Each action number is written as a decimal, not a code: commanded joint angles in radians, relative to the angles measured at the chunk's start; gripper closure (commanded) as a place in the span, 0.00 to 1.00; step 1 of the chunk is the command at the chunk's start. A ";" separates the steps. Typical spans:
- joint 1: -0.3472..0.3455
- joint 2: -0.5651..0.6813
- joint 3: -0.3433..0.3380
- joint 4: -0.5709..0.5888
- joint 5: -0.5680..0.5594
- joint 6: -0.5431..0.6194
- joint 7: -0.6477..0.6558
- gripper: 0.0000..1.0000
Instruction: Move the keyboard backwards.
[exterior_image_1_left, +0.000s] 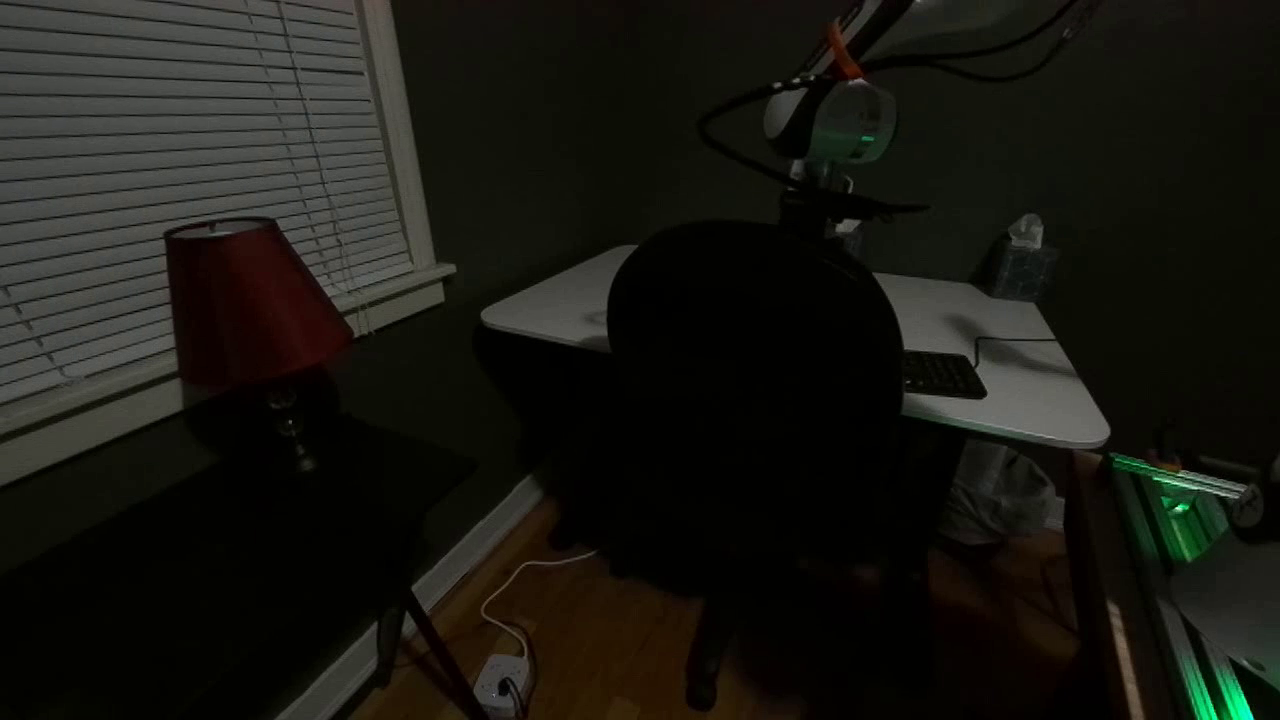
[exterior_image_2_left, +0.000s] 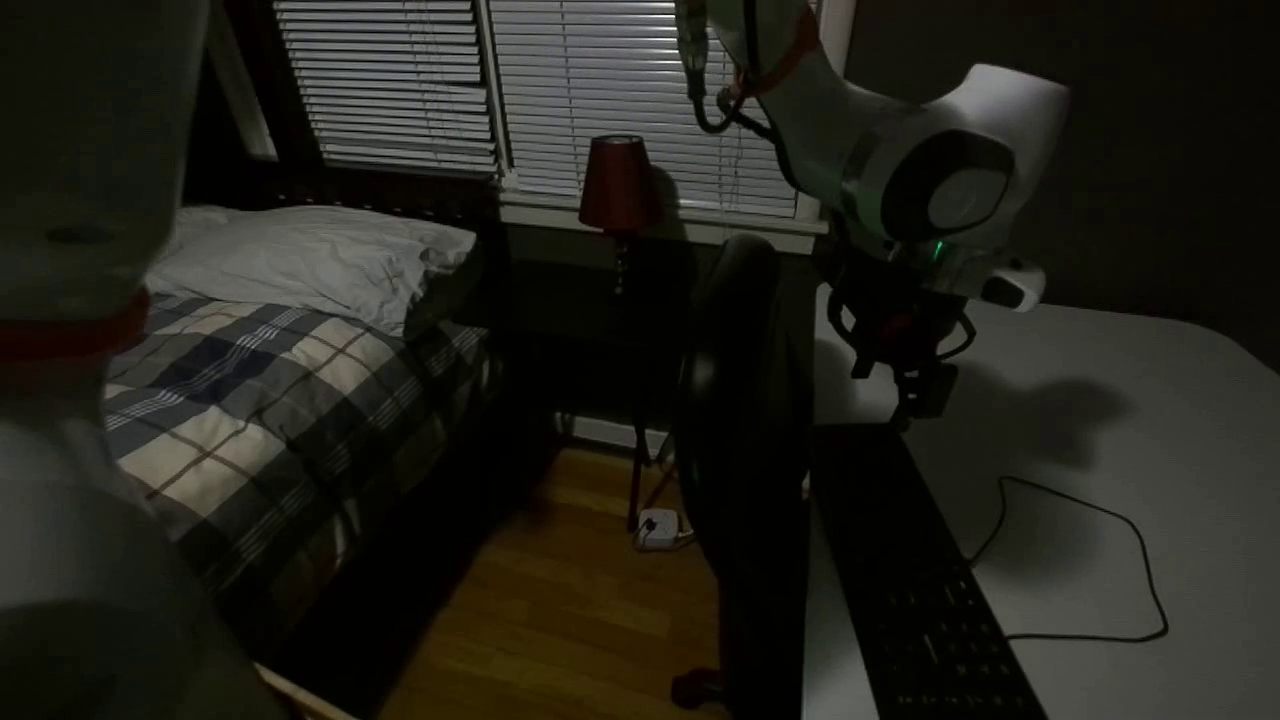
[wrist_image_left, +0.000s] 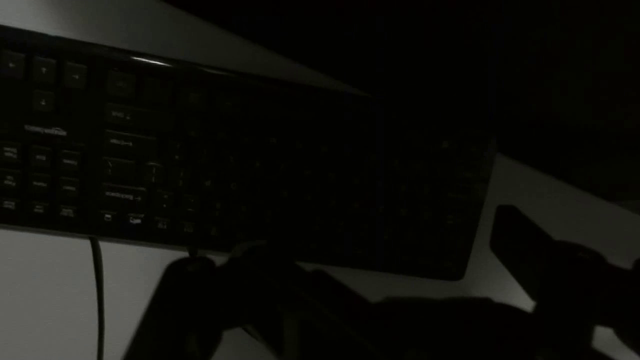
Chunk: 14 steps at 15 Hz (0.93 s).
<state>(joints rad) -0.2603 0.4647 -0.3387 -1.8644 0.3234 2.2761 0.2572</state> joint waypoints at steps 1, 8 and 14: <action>-0.032 0.013 0.030 0.020 -0.018 -0.006 0.021 0.00; -0.053 0.051 0.033 0.074 -0.020 -0.082 0.035 0.00; -0.084 0.137 0.037 0.142 -0.040 -0.224 0.041 0.00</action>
<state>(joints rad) -0.3200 0.5379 -0.3193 -1.7828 0.3165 2.1168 0.2787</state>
